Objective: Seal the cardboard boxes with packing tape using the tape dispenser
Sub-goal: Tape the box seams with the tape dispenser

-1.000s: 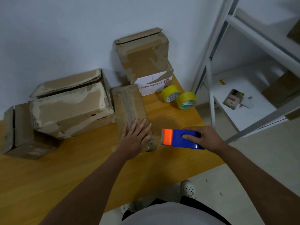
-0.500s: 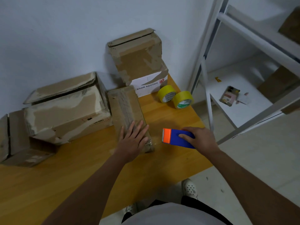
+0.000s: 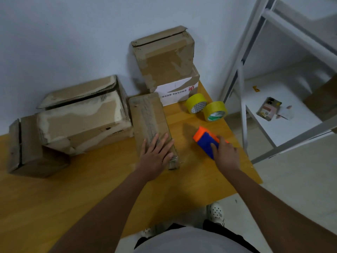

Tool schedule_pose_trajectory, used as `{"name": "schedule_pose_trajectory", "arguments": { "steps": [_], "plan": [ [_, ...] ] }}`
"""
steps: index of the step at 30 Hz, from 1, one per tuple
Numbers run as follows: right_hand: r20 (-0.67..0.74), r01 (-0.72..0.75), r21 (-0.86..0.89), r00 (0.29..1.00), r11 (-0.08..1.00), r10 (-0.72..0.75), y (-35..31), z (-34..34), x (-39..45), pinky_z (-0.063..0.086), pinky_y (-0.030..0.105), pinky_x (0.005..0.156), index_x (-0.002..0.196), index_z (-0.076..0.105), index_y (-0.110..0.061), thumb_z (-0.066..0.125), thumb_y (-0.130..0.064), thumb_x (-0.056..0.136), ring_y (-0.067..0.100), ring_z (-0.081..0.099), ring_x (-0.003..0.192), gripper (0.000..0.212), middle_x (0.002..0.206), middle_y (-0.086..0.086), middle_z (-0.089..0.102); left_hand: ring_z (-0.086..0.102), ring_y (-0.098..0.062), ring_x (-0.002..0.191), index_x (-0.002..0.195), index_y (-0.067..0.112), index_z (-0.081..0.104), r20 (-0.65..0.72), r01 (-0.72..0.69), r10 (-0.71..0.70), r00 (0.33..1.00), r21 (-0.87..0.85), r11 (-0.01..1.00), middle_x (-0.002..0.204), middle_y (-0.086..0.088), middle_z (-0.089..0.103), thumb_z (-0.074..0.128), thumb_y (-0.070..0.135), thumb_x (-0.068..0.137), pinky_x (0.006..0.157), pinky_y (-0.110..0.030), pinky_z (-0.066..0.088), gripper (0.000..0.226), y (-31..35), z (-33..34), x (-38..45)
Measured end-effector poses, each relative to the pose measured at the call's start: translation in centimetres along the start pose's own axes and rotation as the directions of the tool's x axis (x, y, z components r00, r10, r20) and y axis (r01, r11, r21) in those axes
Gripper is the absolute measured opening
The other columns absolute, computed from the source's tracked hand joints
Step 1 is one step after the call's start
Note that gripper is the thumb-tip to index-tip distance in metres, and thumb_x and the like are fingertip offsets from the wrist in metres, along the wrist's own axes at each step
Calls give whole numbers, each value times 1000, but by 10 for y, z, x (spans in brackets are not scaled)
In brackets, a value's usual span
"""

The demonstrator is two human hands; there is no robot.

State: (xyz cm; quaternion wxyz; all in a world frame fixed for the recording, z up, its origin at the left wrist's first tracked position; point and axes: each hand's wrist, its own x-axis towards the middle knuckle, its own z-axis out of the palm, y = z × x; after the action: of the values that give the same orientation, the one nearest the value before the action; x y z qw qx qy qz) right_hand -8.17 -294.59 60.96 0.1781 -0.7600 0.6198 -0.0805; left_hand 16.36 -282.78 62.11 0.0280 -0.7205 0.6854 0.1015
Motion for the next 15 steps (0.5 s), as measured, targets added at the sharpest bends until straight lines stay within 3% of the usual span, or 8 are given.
{"name": "schedule_pose_trajectory", "arguments": {
  "steps": [2, 5, 8, 10, 12, 15],
  "plan": [
    [142, 2, 6, 990, 1000, -3, -19, 17, -15, 35, 46, 102, 144, 34, -18, 41, -34, 102, 29, 52, 120, 45, 127, 9, 58, -24, -13, 148, 152, 44, -10, 7, 1, 0, 1000, -14, 1000, 160, 18, -20, -16, 62, 92, 120, -53, -7, 62, -2, 1, 0],
    [289, 4, -17, 957, 1000, 1, -29, 25, -25, 33, 48, 105, 148, 31, -27, 51, -25, 98, 29, 44, 126, 54, 135, 8, 46, -22, -14, 149, 150, 45, -11, 3, 7, -7, 1000, -6, 1000, 160, 18, -19, -13, 61, 93, 119, -53, -6, 59, -2, 1, 1],
    [106, 108, 200, 986, 974, -131, -38, 17, -22, 39, 42, 100, 138, 50, -19, 52, -6, 93, 32, 45, 122, 47, 131, 13, 48, -24, -13, 148, 151, 45, -12, 10, 1, -1, 1000, -18, 1000, 161, 17, -19, -11, 61, 94, 119, -53, -8, 60, -4, 3, 2],
    [140, 197, 423, 950, 885, -279, -50, 10, -17, 34, 25, 104, 135, 54, -9, 46, 15, 84, 28, 44, 127, 56, 134, 15, 50, -25, -14, 148, 152, 44, -12, 8, -2, 2, 1000, -10, 1000, 162, 17, -19, -10, 61, 95, 119, -52, -10, 59, -5, 4, 2],
    [329, 102, 556, 885, 825, -330, -61, 3, -13, 27, 15, 105, 140, 48, -6, 42, 21, 82, 22, 39, 134, 64, 142, 12, 46, -24, -14, 148, 151, 44, -14, 3, -5, 5, 1000, 0, 1000, 161, 17, -20, -10, 60, 95, 119, -51, -10, 58, -4, 4, 1],
    [538, -89, 527, 804, 845, -251, -62, -1, -5, 39, 26, 104, 140, 47, -8, 50, 8, 91, 22, 48, 129, 52, 138, 10, 52, -23, -15, 149, 152, 44, -12, 2, -11, 11, 1000, -14, 1000, 162, 16, -18, -10, 60, 95, 119, -52, -10, 59, -4, 4, 2]
  ]
}}
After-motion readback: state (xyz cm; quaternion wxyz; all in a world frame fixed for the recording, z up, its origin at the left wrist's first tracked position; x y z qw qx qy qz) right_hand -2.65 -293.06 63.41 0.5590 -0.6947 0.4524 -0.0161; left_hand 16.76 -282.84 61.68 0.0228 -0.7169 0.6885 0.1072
